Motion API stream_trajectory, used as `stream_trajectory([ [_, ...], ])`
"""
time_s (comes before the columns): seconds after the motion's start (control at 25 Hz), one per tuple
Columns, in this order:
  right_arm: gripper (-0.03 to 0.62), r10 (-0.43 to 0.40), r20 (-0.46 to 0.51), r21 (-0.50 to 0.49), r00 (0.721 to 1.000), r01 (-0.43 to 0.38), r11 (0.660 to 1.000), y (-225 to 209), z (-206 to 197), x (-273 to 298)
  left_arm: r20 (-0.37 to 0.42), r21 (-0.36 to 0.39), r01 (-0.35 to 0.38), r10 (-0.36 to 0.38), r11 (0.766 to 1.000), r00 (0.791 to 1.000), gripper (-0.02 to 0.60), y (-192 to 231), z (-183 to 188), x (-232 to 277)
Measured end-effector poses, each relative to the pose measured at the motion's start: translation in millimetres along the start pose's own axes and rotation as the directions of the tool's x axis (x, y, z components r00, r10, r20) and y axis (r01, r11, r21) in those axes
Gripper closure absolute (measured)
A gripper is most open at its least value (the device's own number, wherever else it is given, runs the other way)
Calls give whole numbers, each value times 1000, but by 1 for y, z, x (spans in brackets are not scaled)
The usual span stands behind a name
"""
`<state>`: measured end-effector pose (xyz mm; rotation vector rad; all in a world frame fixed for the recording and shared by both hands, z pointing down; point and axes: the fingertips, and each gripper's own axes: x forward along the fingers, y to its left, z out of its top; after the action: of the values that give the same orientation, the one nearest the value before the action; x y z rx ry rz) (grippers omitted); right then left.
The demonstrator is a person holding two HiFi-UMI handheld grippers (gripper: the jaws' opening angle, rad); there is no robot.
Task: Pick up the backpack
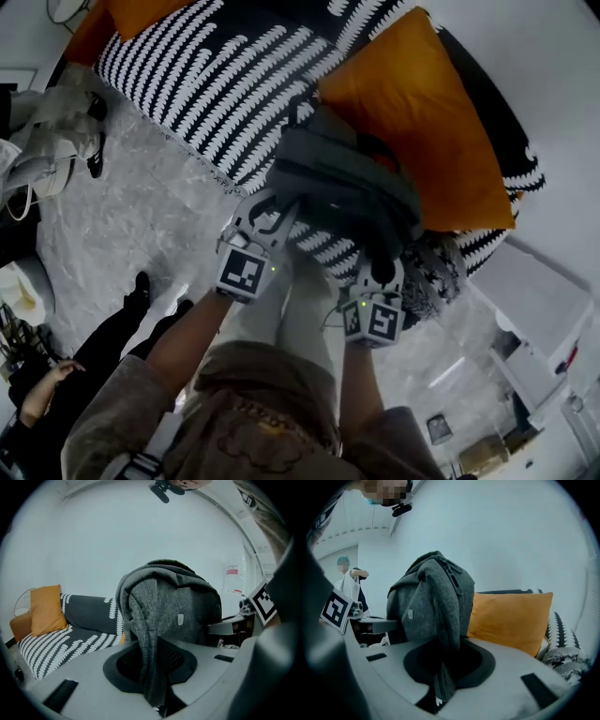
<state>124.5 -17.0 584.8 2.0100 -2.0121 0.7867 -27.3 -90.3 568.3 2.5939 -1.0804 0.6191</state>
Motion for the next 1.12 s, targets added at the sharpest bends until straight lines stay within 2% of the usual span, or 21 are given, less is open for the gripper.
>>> stream_trajectory([
  [0.24,549,35,-15,6,999,-35,999,19,44,-24,-14,-28,-16,16,999,1000,515,1,40,-27],
  [0.52,549,82,-12,18,997,-81,997,40,119,-81,-17,-20,-41,41,999,999,515,-13,124,-79],
  [0.76,549,108,69,-22,992,-107,994,55,204,-104,51,-1,-75,75,997,996,515,-11,209,-108],
  [0.92,549,138,126,-45,982,-133,990,59,240,-117,82,13,-84,82,996,993,515,-14,245,-122],
  [1.12,549,177,163,-70,971,-167,983,56,270,-133,111,12,-127,124,992,986,517,-29,273,-137],
])
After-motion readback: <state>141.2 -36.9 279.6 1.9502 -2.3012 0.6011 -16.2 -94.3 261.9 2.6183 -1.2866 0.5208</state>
